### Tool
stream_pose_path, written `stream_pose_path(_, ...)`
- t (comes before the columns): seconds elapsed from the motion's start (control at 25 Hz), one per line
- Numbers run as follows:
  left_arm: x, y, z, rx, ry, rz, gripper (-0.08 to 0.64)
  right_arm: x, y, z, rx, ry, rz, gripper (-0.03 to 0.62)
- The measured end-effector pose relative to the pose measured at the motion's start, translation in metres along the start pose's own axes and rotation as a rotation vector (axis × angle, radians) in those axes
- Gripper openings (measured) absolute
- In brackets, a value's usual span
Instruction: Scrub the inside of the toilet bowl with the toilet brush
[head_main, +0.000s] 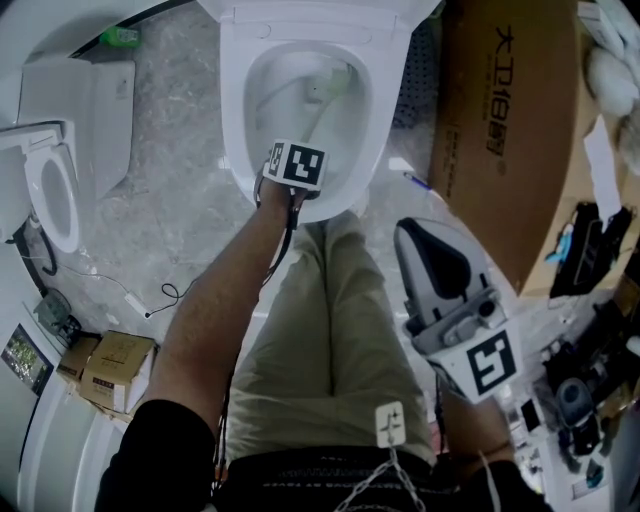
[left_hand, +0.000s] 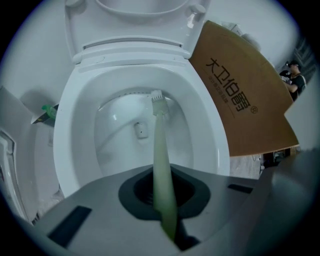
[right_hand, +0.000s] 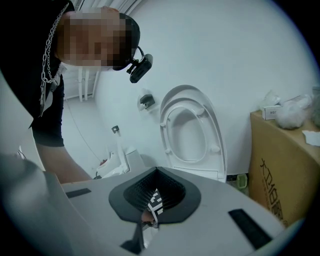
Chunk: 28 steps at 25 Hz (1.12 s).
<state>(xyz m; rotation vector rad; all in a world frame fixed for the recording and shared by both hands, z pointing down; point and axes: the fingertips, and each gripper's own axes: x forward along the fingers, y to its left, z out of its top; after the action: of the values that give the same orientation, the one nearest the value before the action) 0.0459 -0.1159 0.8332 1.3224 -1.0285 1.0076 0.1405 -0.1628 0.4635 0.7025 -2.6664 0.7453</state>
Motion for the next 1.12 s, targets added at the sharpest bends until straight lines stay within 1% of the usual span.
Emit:
stream_pose_path(0.12,0.001,-0.012,-0.005,0.060,0.027,-0.021,0.002,-0.002,0.002,0.002,-0.009,-0.004,0.001,0.005)
stream_pose_path(0.36,0.000,-0.034,-0.021,0.073,0.074,-0.113,0.002,-0.003,0.011,0.002,-0.014,-0.012,0.009,0.005)
stream_pose_path(0.56,-0.004,-0.040,-0.039,0.097,0.127,-0.160,0.002,-0.004,0.019,-0.002,-0.011,-0.004,0.024,0.005)
stream_pose_path(0.68,-0.009,-0.036,-0.050,0.138,0.162,-0.159,0.002,-0.004,0.024,-0.001,-0.012,-0.011,0.031,0.005)
stream_pose_path(0.92,-0.017,-0.035,-0.082,0.190,0.237,-0.168,0.002,0.002,0.036,0.005,-0.015,-0.025,0.051,0.005)
stream_pose_path(1.12,-0.022,-0.030,-0.103,0.237,0.275,-0.159,0.002,0.004,0.039,0.000,-0.014,-0.006,0.063,0.005)
